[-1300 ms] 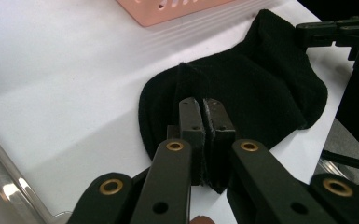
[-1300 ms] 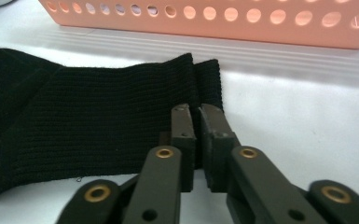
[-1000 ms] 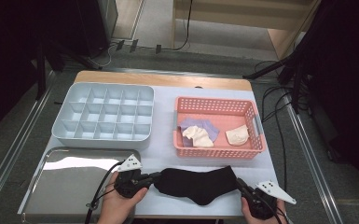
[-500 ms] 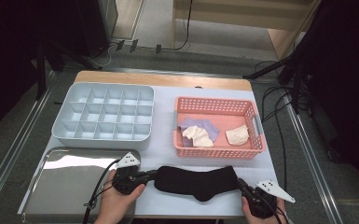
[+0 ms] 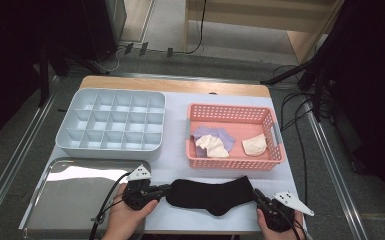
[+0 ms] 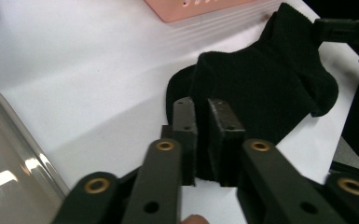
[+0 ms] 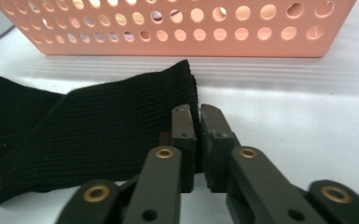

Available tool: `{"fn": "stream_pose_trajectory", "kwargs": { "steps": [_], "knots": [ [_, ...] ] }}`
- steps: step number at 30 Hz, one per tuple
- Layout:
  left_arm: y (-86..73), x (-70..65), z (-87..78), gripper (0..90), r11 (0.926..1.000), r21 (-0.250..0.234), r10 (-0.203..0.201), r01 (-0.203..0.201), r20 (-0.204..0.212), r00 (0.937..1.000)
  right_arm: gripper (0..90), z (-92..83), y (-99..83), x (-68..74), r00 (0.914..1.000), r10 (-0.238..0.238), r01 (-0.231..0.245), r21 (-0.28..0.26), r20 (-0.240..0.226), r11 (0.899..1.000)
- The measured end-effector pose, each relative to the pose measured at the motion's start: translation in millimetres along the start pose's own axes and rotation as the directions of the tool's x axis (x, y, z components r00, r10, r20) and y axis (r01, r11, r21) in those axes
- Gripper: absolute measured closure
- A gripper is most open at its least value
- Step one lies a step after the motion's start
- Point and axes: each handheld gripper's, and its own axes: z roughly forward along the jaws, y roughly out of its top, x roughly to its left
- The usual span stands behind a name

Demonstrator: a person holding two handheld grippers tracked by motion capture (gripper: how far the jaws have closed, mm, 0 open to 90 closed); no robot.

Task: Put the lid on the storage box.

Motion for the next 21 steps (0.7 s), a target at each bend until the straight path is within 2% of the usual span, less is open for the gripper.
{"fn": "stream_pose_trajectory", "kwargs": {
  "steps": [3,4,6,9,13,17,18,21],
  "knots": [
    [0.7,-0.8,-0.9,69.1,1.0,-0.001,-0.006,0.006,-0.023,0.9997,62.2,-3.0,0.1,-2.1,0.9995,0.028,-0.027,-0.025,0.013,0.999],
    [0.9,-0.9,-0.6,66.7,0.9999,-0.002,-0.013,0.013,-0.028,0.9995,57.8,-3.4,-0.9,-3.1,0.999,0.032,-0.031,-0.024,0.03,0.999],
    [1.0,-0.6,-0.1,61.6,0.9999,0.002,-0.017,0.017,-0.03,0.9994,55.4,-3.0,-3.1,-4.6,0.9979,0.044,-0.044,-0.007,0.047,0.999],
    [-0.4,-3.6,6.1,60.1,0.9993,0.036,-0.009,0.01,-0.032,0.9995,56.0,-1.1,-5.6,-4.6,0.9971,0.076,-0.076,0.012,0.009,0.997],
    [-1.9,-11.3,10.9,68.2,0.9972,0.07,0.03,-0.028,-0.03,0.9991,58.8,2.9,-7.1,2.8,0.9991,0.041,-0.041,0.02,-0.001,0.999],
    [-3.7,-14.5,11.4,79.8,0.9955,0.077,0.057,-0.055,-0.029,0.9979,68.8,4.8,-7.4,7.9,0.9999,0.012,-0.012,0.025,0.011,1.0],
    [-4.0,-15.0,10.4,82.6,0.9955,0.069,0.066,-0.064,-0.035,0.9972,72.1,4.0,-7.2,7.7,0.9997,0.018,-0.018,0.032,0.015,0.999],
    [-4.2,-15.3,9.7,84.8,0.9957,0.062,0.072,-0.069,-0.058,0.9957,80.6,2.6,-4.8,3.1,0.9996,0.025,-0.025,0.028,0.011,0.999]
  ]
}}
